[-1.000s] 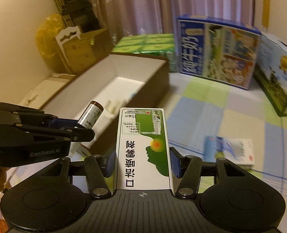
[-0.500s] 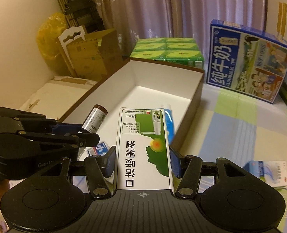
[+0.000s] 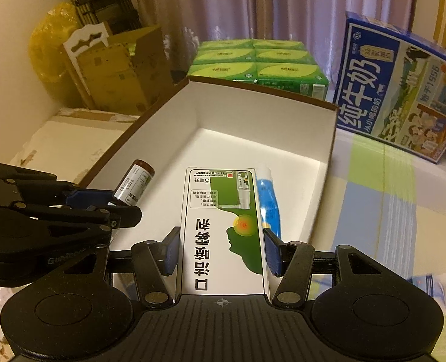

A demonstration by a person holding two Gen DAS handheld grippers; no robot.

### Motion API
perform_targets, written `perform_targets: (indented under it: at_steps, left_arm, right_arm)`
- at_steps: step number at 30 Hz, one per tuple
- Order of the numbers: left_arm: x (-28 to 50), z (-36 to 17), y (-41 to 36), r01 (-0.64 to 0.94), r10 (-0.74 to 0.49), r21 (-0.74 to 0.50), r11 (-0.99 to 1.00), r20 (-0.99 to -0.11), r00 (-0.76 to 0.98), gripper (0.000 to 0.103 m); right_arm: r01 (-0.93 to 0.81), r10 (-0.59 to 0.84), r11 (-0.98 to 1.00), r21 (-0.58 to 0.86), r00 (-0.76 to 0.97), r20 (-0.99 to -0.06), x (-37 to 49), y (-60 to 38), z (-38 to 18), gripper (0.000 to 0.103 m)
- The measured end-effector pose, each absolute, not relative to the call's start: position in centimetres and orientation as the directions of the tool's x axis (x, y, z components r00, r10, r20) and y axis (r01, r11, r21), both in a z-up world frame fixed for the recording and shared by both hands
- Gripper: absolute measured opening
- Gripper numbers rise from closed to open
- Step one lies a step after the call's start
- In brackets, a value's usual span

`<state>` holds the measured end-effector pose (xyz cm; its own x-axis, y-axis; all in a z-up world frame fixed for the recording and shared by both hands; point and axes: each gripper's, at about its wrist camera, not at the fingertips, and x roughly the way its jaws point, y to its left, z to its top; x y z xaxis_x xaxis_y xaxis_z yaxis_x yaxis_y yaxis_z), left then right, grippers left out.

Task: Organize rigid objects
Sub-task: 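Carry the brown bottle and green box over the shoebox, then lower both items into the shoebox and open both tools to release them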

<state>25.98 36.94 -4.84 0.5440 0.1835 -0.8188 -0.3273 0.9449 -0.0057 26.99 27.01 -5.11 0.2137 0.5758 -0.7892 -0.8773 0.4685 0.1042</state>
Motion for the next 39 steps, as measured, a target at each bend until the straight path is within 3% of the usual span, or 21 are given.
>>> perform_targets:
  at_steps: [32,36,39]
  left_arm:
    - [40.1,-9.6,44.9,-0.294,0.189,0.044,0.955,-0.853,0.487,0.019]
    - [40.6,-9.8,45.3,-0.300,0.154,-0.003,0.954,-0.852,0.500,0.036]
    - [40.7,-9.9,45.1,-0.306,0.159,-0.001,0.952,-0.853,0.496,0.037]
  right_arm:
    - [-0.737,0.405,0.676,0.015,0.355,-0.843,37.7,35.7,-8.8,0.052]
    - [-0.727,0.392,0.686,0.005,0.364,-0.845,38.0,36.2,-8.8,0.054]
    - [-0.734,0.392,0.679,0.000,0.362,-0.846,37.9,36.1,-8.8,0.055]
